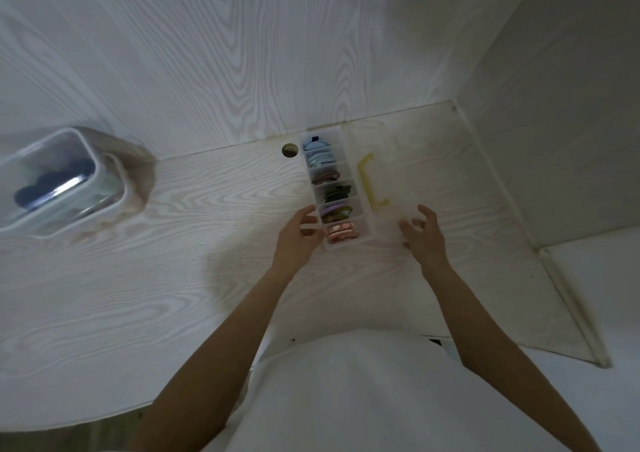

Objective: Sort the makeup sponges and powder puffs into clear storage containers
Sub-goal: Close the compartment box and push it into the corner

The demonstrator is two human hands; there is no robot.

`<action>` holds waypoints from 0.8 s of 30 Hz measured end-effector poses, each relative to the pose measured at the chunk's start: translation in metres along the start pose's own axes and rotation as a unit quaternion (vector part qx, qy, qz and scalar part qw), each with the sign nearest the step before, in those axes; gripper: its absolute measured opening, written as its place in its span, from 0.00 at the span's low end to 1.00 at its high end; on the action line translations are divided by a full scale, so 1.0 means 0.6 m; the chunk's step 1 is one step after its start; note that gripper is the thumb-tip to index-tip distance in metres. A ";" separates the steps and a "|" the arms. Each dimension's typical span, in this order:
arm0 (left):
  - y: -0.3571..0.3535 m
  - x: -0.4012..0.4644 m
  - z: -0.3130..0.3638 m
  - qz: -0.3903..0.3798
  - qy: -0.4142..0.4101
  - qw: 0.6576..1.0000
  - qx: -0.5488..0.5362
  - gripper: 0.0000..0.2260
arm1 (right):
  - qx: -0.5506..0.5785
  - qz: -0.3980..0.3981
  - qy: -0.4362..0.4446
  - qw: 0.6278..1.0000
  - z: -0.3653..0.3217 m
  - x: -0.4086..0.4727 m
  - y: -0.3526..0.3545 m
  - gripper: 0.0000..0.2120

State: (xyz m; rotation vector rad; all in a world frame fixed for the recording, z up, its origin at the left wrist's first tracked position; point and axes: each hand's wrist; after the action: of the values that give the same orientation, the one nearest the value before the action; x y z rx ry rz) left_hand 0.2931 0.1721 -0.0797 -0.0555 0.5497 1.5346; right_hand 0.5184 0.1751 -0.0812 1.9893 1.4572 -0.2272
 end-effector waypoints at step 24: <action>0.030 0.076 0.057 0.039 -0.335 0.844 0.418 0.27 | -0.471 -0.101 0.459 0.746 -0.012 -0.007 -0.004 0.19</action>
State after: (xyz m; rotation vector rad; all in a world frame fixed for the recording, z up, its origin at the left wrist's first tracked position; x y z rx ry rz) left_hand 0.2840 0.2281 -0.0609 1.1487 0.6024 1.1625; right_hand 0.5130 0.1762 -0.0746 1.0334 1.7780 1.3376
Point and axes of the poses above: each hand's wrist, its own x-axis towards the middle knuckle, its own y-axis out of the back of the hand, z = x × y, and after that the axes turned 2 degrees about -y, right-handed
